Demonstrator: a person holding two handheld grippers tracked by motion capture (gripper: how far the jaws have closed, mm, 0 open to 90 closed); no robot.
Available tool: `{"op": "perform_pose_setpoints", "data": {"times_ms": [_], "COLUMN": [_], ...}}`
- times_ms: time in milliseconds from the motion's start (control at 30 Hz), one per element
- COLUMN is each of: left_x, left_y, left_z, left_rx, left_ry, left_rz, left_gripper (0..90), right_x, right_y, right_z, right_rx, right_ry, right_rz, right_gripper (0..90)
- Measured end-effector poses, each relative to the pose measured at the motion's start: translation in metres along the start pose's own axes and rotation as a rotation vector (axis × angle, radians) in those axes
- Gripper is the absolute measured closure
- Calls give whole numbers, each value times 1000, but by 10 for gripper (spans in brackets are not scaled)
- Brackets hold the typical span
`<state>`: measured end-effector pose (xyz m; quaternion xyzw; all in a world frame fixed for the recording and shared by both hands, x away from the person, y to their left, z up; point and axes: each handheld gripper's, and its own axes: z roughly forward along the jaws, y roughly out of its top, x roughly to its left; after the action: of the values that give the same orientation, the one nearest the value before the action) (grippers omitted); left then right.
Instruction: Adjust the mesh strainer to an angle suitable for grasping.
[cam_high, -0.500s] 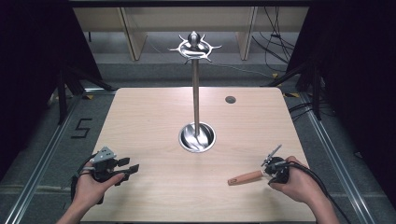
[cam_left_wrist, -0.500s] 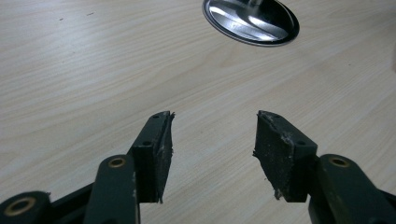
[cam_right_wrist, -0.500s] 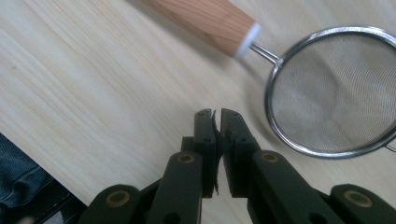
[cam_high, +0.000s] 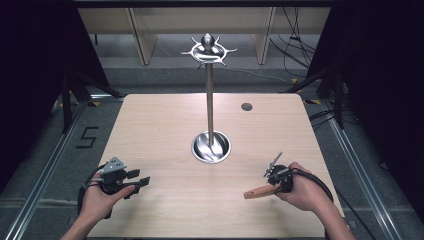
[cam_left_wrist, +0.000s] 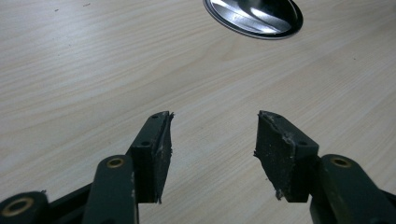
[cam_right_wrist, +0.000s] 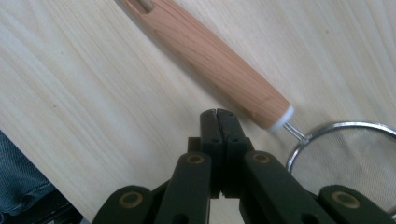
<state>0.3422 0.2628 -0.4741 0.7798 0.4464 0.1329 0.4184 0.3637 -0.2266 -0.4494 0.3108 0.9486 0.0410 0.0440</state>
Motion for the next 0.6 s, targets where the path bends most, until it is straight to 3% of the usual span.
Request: {"op": "perform_pose_setpoints", "data": {"times_ms": [300,333,367,500,600], "left_x": [0,0,1,0,0], "left_y": [-1,0,0,0,0], "left_z": [-1,-1,-2,-2,-2], "left_rx": [-5,-5,9,3,-6], "left_ry": [-10,-11,-11,-10,-14], "left_rz": [-15,-13,6,8,-10], "left_gripper": [444,444,443,438,438], "right_x": [13,15,15,15,14], "right_y": [26,28,30,40,46], "right_z": [11,12,13,16,19], "right_rx": [39,39,35,38,44], "right_ry": [16,23,21,16,18], "right_rz": [-39,-23,-34,-47,-65], "right_gripper": [900,900,900,900,900]}}
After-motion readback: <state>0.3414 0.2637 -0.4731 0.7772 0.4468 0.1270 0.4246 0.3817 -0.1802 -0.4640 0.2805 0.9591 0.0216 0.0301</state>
